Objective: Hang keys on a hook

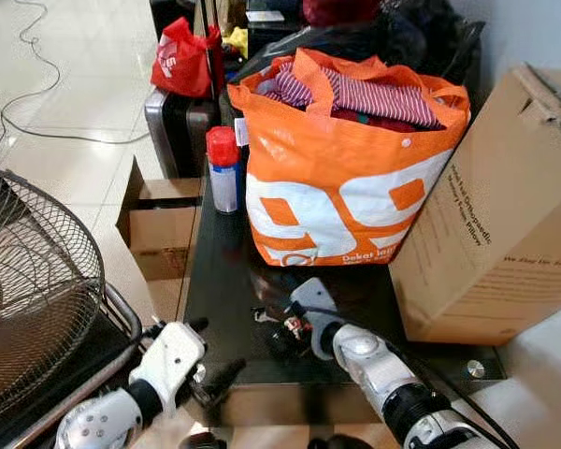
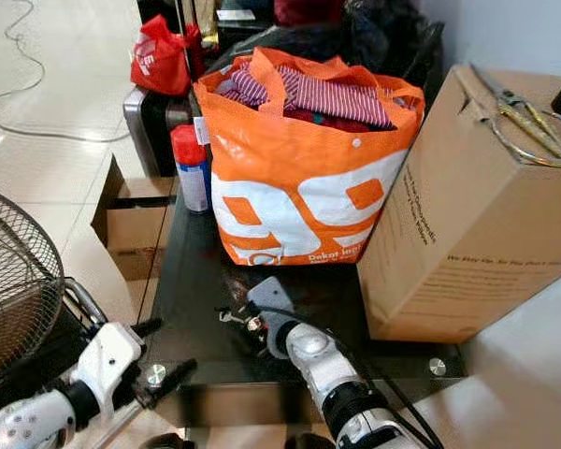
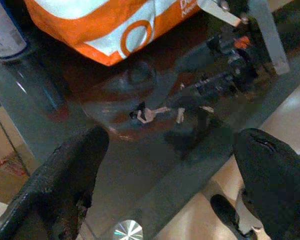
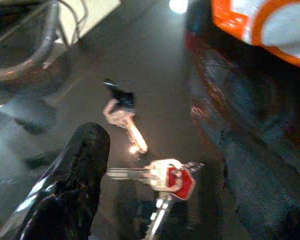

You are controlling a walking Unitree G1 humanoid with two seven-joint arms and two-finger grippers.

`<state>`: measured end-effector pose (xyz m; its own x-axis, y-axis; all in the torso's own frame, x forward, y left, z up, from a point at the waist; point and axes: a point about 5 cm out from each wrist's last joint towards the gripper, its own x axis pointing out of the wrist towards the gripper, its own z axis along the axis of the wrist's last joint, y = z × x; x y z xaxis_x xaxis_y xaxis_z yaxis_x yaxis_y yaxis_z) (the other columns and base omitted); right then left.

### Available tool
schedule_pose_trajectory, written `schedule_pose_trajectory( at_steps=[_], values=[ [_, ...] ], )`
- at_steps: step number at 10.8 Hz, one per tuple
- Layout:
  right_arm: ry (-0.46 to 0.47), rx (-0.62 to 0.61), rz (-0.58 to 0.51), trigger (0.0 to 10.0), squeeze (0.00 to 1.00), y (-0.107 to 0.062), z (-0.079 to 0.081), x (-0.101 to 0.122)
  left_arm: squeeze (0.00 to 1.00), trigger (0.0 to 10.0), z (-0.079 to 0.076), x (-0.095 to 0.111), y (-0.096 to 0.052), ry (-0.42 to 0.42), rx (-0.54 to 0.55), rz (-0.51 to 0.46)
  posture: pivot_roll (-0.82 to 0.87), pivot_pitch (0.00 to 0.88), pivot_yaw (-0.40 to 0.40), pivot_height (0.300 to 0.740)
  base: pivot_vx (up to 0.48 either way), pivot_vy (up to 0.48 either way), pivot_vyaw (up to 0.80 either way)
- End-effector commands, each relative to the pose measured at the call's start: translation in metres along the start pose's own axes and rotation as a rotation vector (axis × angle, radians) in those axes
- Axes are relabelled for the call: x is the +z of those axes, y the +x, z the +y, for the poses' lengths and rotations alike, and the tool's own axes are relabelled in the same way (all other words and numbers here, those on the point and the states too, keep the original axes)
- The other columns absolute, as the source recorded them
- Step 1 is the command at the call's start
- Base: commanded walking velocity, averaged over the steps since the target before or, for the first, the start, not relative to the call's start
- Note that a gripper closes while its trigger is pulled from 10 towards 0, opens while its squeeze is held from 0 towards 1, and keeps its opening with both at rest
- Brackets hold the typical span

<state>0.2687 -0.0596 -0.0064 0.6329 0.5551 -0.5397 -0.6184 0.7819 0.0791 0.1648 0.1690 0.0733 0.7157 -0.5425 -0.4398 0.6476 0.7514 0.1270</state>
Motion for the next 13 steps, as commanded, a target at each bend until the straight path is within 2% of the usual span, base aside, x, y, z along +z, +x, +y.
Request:
schedule_pose_trajectory(
  at_steps=[1, 5, 6, 7, 8, 13],
  values=[
    [0.035, -0.047, 0.000, 10.0, 0.00, 0.000, -0.004, 0.000, 0.32, 10.0, -0.002, 0.003, 0.000, 0.004, -0.009, -0.005, 0.11, 0.127, -0.056, 0.740, 0.000, 0.000, 0.00],
    [0.006, -0.109, 0.077, 10.0, 0.00, 0.002, -0.005, -0.010, 0.32, 10.0, -0.002, -0.005, 0.001, -0.009, 0.006, 0.014, 0.12, 0.127, -0.069, 0.740, 0.000, 0.000, 0.00],
    [0.035, -0.113, 0.083, 4.6, 0.00, 0.002, -0.005, -0.011, 0.32, 10.0, -0.002, -0.010, 0.000, -0.015, 0.007, 0.022, 0.11, 0.120, -0.068, 0.740, 0.000, 0.000, 0.00],
    [0.068, -0.119, 0.085, 1.3, 0.00, 0.001, -0.006, -0.013, 0.32, 10.0, -0.002, -0.015, -0.001, -0.016, 0.005, 0.027, 0.11, 0.119, -0.065, 0.740, 0.000, 0.000, 0.00],
    [0.086, -0.125, 0.085, 0.0, 0.00, 0.001, -0.007, -0.014, 0.32, 10.0, -0.001, -0.016, -0.001, -0.015, 0.004, 0.028, 0.11, 0.120, -0.062, 0.740, 0.000, 0.000, 0.00],
    [0.132, -0.147, 0.100, 0.0, 0.00, 0.000, -0.009, -0.018, 0.32, 10.0, 0.000, -0.026, 0.004, -0.011, -0.002, 0.030, 0.11, 0.125, -0.056, 0.740, 0.000, 0.000, 0.00]
  ],
)
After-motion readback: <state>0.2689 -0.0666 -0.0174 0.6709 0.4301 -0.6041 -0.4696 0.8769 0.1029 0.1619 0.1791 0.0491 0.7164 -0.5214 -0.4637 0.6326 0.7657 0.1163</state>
